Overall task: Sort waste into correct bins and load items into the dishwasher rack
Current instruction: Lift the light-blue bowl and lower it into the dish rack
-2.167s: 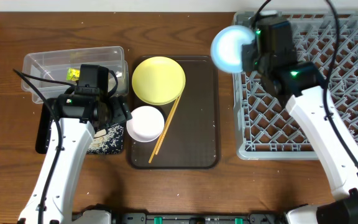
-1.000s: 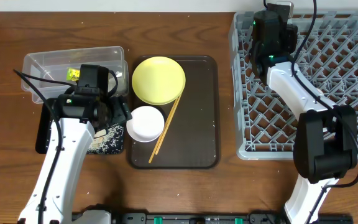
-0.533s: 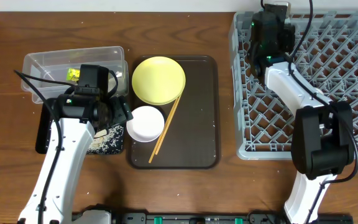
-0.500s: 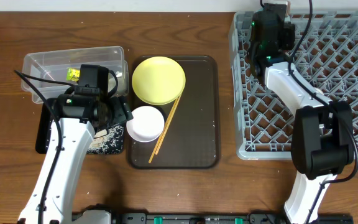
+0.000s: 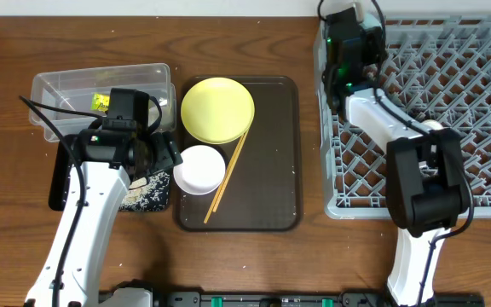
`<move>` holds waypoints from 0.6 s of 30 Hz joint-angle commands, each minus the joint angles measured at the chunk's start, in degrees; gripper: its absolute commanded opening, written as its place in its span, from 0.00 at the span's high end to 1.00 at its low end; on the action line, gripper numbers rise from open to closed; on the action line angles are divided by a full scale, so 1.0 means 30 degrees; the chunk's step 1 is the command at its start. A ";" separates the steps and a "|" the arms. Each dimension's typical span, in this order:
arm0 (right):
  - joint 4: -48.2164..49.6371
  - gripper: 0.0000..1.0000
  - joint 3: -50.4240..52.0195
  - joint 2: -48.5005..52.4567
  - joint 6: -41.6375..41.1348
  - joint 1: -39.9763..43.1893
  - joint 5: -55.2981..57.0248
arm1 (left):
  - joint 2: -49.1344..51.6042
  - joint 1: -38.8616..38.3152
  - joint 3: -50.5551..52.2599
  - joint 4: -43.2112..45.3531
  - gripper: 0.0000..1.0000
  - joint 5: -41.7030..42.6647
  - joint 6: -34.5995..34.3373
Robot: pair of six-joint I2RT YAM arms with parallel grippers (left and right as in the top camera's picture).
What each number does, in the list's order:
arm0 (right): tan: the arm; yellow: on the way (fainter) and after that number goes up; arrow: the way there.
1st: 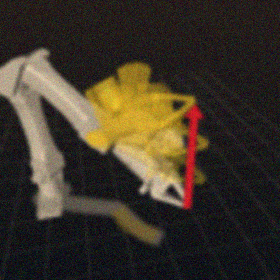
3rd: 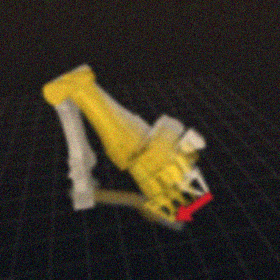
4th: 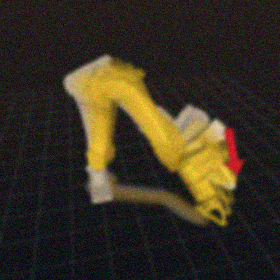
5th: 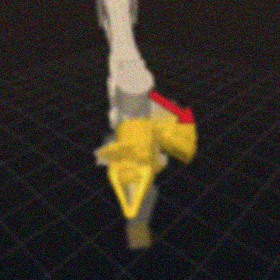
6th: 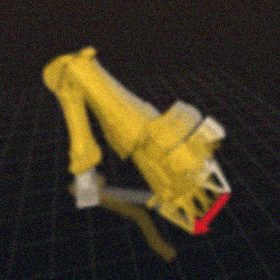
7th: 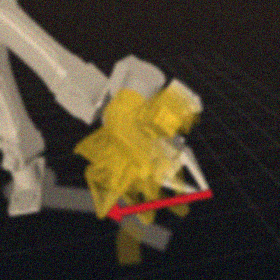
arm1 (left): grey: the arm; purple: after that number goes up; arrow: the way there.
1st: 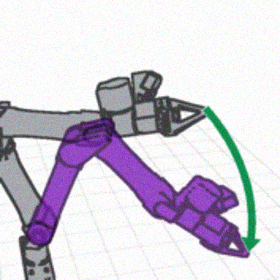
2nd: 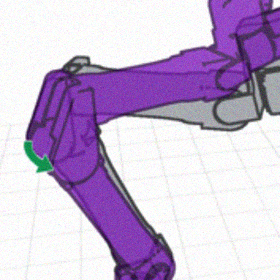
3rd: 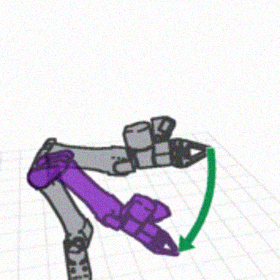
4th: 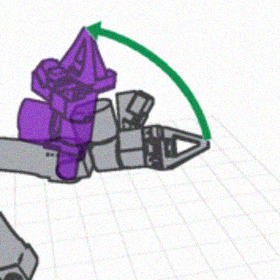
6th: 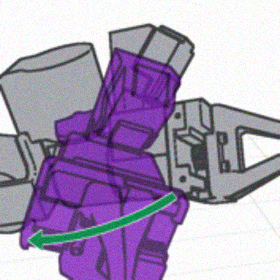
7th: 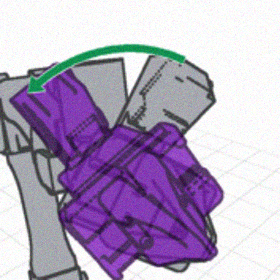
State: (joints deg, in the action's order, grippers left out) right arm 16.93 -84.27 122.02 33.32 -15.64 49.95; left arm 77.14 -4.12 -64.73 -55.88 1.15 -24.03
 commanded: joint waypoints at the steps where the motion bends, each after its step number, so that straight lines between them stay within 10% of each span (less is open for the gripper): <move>1: -0.0372 0.99 -0.0051 0.0517 0.0401 -0.0350 0.0685 | 0.0117 0.0066 0.0131 -0.0066 0.15 -0.0044 -0.0095; 6: -0.0372 0.96 -0.0051 0.0466 -0.0882 -0.0678 0.1923 | 0.0117 0.0066 0.0131 -0.0080 0.15 -0.0044 -0.0087; 10: -0.1763 0.64 -0.0051 0.0109 -0.2528 -0.0969 0.2106 | 0.0117 0.0066 0.0131 -0.0073 0.15 -0.0044 -0.0087; 18: -0.8357 0.54 -0.0051 -0.2193 -0.8065 -0.1479 -0.1647 | 0.0117 0.0066 0.0131 -0.0080 0.14 -0.0044 -0.0087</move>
State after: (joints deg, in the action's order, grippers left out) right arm -5.61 -84.23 121.03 18.57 -19.62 49.98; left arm 77.14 -4.12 -64.71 -55.94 1.19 -24.03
